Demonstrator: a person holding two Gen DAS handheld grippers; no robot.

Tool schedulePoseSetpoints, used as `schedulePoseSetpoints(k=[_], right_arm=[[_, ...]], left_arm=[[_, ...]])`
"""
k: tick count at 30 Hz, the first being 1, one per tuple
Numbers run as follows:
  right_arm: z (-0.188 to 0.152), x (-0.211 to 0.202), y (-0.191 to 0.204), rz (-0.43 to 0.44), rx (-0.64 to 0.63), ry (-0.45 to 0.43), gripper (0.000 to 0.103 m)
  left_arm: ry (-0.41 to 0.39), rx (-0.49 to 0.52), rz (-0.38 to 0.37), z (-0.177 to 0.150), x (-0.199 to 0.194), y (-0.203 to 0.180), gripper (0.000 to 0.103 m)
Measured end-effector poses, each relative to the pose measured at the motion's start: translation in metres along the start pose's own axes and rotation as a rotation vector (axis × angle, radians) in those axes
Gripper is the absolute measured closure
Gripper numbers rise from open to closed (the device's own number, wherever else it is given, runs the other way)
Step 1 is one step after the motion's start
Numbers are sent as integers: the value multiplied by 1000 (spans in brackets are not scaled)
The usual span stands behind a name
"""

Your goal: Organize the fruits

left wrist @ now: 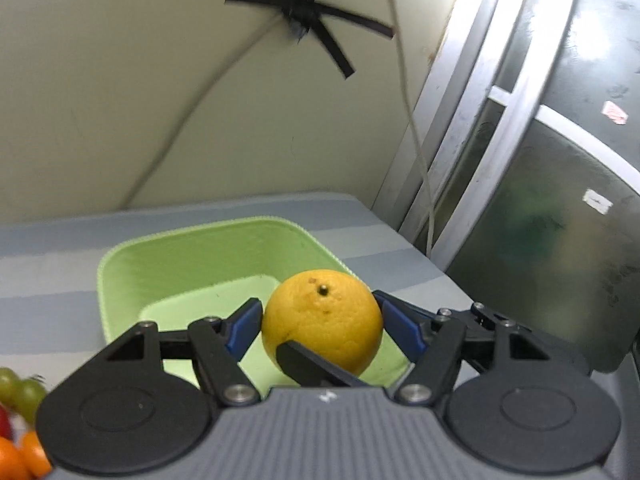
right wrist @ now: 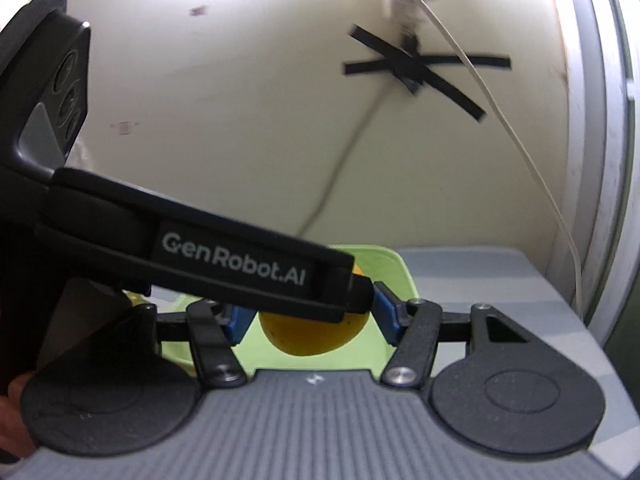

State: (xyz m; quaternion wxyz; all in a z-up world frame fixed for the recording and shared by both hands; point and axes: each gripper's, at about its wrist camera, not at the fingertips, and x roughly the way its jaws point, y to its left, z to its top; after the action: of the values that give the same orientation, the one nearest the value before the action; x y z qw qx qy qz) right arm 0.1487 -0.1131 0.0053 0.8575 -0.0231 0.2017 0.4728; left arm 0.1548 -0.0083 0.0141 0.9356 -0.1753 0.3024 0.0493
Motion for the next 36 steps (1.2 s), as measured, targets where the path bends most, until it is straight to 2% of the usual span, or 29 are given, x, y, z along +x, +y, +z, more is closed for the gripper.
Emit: schedulePoseSetpoints(k=[4,7,8,13,16,19,21,23,26,30,36], right_arm=[[1,7,-9,-46,-28,-13,39],[7,19,-9,-70,-51,-40,33],[4,13,-12,-67,-43,-73,28],[-3,-11,-18,-81,-36,-166,28],[-7,-23,-23,-139,-7,-243,28],[-11,-31,-25,-203,-3,-320,28],[-11,-36,-23,-238,-23,-345,28],[-16,-48,-17,-254,-53,-360,30],[-19,-62,-5,-203,-67,-306,38],[-24,-76,14,-67,-22,-210,40],[-51,-96,57,80,3,-62,42]], left_arm=[[11,15,26,-10,11,-1,26],[-25,28,31,-10,0,-6,24],[-40,29,35,-10,-7,-7,24],[-187,34,44,-13,-81,6,19],[-287,25,117,-36,-140,32,15],[-353,-10,232,-66,-194,69,14],[-357,-43,329,-91,-220,92,14],[-340,-83,385,-113,-241,113,14],[-302,-115,428,-134,-254,133,14],[-244,-116,473,-154,-250,147,14],[-181,-124,510,-172,-238,130,14]])
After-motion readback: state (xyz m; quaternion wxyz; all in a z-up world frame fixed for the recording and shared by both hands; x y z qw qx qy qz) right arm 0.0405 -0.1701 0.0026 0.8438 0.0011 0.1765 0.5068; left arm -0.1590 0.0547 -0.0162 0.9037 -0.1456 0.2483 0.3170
